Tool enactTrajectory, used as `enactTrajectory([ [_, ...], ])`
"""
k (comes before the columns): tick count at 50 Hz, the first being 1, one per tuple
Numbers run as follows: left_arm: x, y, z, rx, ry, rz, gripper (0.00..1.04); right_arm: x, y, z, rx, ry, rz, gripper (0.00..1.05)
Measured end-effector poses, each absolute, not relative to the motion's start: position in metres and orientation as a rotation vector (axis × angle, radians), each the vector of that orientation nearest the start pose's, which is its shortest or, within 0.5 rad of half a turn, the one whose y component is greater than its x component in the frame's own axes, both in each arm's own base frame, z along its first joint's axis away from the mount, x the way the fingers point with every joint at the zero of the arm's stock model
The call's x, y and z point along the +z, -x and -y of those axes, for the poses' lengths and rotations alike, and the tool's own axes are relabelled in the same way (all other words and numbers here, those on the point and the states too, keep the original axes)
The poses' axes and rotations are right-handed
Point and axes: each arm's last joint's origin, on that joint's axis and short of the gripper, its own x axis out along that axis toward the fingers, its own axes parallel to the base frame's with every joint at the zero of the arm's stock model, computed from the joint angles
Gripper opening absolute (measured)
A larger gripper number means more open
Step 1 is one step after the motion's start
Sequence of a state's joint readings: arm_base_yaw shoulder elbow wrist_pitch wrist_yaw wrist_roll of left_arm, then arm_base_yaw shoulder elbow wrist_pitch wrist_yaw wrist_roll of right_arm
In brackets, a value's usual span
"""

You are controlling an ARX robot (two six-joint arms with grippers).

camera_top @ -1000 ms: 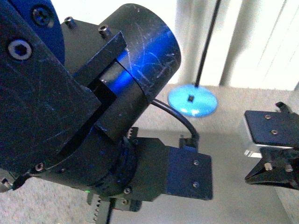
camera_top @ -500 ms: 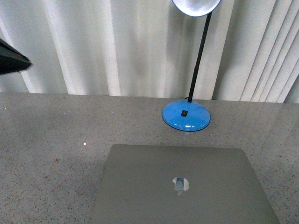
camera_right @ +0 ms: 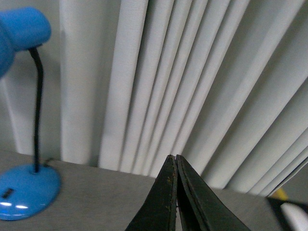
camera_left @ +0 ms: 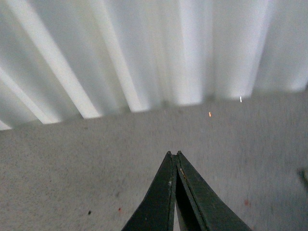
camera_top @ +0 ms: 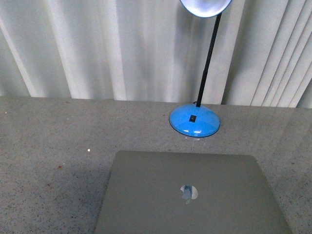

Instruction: Close laptop

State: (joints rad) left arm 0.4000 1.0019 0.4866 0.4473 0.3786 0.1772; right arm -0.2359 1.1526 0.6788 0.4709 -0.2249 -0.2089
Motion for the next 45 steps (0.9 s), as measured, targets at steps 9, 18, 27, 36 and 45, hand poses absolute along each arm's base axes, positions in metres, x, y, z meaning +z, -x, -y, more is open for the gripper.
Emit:
enactTrajectory([
  [9, 0.225, -0.178, -0.045, 0.004, -0.027, -0.006, 0.04, 0.249, -0.213, 0.033, -0.005, 0.036, 0.000, 0.03],
  [18, 0.210, -0.164, -0.032, 0.014, -0.012, -0.006, 0.04, 0.227, -0.194, 0.023, -0.006, 0.017, -0.010, 0.03],
  [27, 0.198, -0.152, -0.021, 0.004, -0.005, -0.003, 0.04, 0.211, -0.177, 0.016, -0.004, 0.016, -0.010, 0.03],
  [36, 0.190, -0.143, -0.015, 0.006, -0.002, -0.005, 0.04, 0.198, -0.163, 0.008, -0.024, 0.013, -0.009, 0.03],
  [45, 0.182, -0.134, -0.004, 0.021, 0.000, -0.006, 0.04, 0.189, -0.150, 0.000, 0.004, 0.013, -0.007, 0.03],
])
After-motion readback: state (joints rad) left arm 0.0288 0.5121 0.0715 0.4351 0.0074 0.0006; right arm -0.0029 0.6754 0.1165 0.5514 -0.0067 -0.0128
